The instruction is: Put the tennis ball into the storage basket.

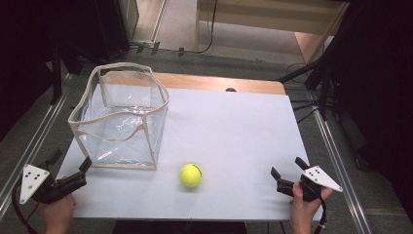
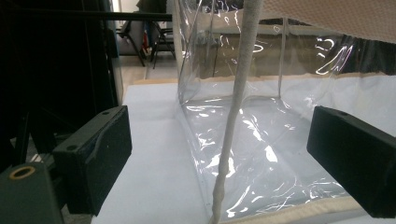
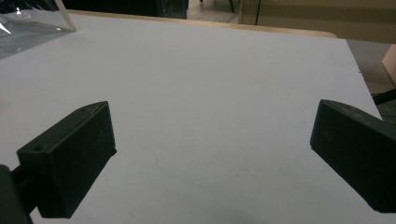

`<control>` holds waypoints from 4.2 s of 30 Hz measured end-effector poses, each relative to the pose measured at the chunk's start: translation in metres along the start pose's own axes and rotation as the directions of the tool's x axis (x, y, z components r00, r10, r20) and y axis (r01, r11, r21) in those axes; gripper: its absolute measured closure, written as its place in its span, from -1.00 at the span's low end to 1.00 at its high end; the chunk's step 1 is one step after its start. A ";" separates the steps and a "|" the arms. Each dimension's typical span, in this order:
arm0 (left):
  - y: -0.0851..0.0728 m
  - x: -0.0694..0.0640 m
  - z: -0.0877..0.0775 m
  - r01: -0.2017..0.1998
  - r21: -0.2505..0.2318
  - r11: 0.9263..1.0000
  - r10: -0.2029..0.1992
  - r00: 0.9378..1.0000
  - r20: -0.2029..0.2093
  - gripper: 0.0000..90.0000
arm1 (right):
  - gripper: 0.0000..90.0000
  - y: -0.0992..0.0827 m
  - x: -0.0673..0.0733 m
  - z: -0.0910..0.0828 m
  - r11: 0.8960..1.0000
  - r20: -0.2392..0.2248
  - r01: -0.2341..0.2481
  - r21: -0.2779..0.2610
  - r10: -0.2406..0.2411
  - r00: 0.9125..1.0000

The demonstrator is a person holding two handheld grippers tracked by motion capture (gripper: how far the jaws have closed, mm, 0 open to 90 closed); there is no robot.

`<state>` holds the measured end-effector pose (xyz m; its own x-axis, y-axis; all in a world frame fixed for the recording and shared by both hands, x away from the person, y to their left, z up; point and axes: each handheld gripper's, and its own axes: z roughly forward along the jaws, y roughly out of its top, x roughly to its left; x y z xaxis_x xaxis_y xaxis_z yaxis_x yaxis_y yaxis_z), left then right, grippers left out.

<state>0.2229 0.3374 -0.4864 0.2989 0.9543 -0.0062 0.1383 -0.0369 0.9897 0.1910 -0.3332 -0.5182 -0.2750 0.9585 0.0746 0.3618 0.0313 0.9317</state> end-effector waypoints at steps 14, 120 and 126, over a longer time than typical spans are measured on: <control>0.000 -0.001 -0.001 -0.009 0.003 1.000 0.009 1.000 -0.001 -0.85 | -1.00 0.012 0.009 -0.001 0.999 -0.039 0.034 0.017 -0.033 0.999; 0.000 -0.004 -0.001 -0.038 0.003 0.999 0.038 0.999 0.000 -0.85 | -1.00 0.076 0.210 0.111 0.782 -0.620 0.539 0.313 -0.262 0.740; 0.000 -0.004 0.000 -0.036 0.000 0.999 0.036 0.999 0.000 -0.85 | -1.00 0.073 0.219 0.120 0.746 -0.639 0.571 0.343 -0.261 0.724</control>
<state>0.2215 0.3338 -0.4869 0.3037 0.9523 0.0293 0.1277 -0.0712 0.9893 0.2644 -0.0872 -0.4762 -0.8624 0.5049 0.0379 0.4181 0.6679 0.6157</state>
